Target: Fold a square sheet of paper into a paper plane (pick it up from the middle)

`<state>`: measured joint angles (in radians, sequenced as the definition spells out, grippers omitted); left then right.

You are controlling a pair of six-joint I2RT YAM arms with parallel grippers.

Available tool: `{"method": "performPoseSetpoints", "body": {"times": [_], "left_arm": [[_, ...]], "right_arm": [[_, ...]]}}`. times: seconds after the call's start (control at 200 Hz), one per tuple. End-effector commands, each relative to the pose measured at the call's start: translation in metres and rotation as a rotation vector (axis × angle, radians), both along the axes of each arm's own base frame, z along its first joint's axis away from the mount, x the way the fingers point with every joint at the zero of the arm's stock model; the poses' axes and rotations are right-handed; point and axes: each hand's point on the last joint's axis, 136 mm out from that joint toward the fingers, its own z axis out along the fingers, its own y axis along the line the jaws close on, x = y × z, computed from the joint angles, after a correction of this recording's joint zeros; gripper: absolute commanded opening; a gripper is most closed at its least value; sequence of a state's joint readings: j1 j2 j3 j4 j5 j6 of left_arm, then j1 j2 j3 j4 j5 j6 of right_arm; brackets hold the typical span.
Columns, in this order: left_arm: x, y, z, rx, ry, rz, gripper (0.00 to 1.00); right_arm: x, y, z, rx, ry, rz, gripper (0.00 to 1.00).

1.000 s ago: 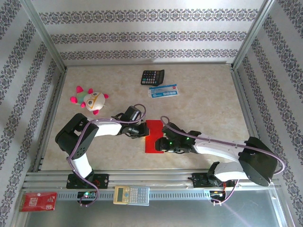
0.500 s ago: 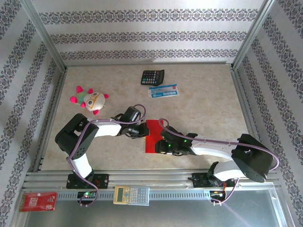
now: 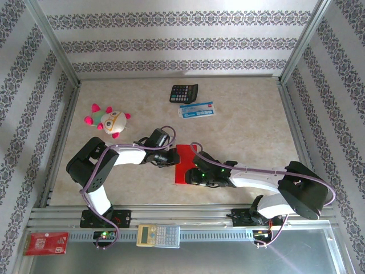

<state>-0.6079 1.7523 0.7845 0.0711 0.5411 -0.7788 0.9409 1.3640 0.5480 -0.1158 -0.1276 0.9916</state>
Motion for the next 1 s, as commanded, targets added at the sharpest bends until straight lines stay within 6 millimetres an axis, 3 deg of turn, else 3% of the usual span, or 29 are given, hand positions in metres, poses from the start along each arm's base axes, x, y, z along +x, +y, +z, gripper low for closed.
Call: {"method": "performPoseSetpoints", "body": {"times": [0.0, 0.285, 0.605, 0.849, 0.999], "left_arm": [[-0.026, 0.023, -0.037, 0.129, 0.102, 0.008, 0.07], [-0.027, 0.024, -0.038, 0.134, 0.106, 0.004, 0.07], [-0.027, 0.024, -0.039, 0.134, 0.109, 0.006, 0.07], [-0.028, 0.024, -0.039, 0.135, 0.113, 0.003, 0.07], [-0.029, 0.024, -0.039, 0.134, 0.116, 0.003, 0.07]], "right_arm": [[-0.002, 0.002, 0.001, 0.013, -0.021, 0.018, 0.49], [0.002, 0.007, 0.000, 0.011, -0.030, 0.027, 0.50], [-0.005, -0.009, -0.013, -0.057, 0.006, 0.000, 0.52], [0.001, 0.004, -0.015, -0.031, -0.004, 0.019, 0.53], [0.006, 0.011, -0.006, -0.008, -0.033, 0.032, 0.53]]}}
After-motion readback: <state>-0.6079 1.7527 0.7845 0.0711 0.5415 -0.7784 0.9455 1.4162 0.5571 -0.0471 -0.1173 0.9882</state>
